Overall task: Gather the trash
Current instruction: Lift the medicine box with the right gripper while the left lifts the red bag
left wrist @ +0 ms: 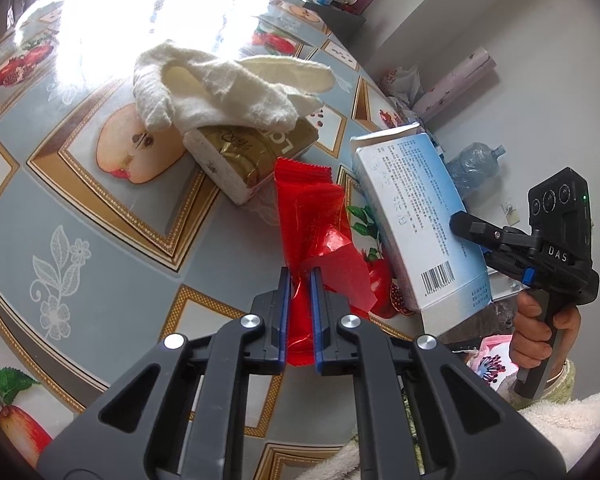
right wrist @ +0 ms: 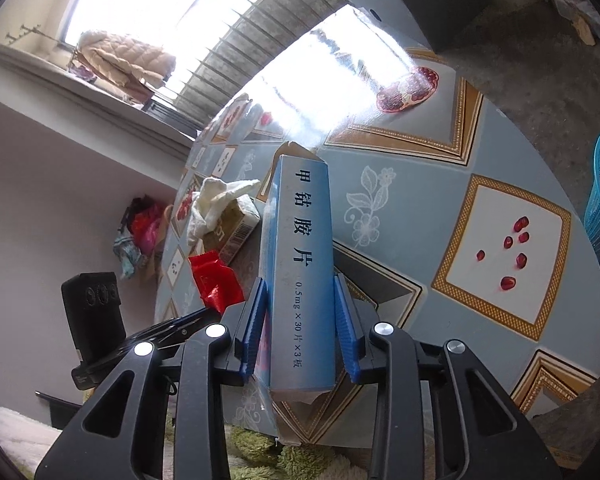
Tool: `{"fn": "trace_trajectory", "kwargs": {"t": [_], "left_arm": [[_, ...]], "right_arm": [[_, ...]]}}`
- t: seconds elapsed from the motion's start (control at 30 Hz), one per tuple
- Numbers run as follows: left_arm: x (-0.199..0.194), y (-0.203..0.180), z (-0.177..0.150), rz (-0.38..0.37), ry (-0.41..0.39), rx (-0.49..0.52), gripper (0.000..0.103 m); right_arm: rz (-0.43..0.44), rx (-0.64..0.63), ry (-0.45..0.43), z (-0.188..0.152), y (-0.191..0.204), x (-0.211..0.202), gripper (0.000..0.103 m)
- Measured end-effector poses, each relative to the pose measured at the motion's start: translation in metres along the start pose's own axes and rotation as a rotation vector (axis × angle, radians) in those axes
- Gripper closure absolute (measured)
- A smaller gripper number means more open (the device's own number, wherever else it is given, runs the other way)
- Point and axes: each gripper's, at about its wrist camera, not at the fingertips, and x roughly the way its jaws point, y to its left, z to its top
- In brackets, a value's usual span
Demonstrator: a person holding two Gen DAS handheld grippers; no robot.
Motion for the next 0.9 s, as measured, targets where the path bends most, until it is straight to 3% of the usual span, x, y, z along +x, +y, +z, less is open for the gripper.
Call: {"fn": "trace_trajectory", "kwargs": {"t": [0.9], "left_arm": [[-0.018,-0.053,0.023,-0.012,-0.084,0.116,0.096]], "right_arm": [[0.044,0.043,-0.175,-0.003,-0.024,-0.065,0.072]]}}
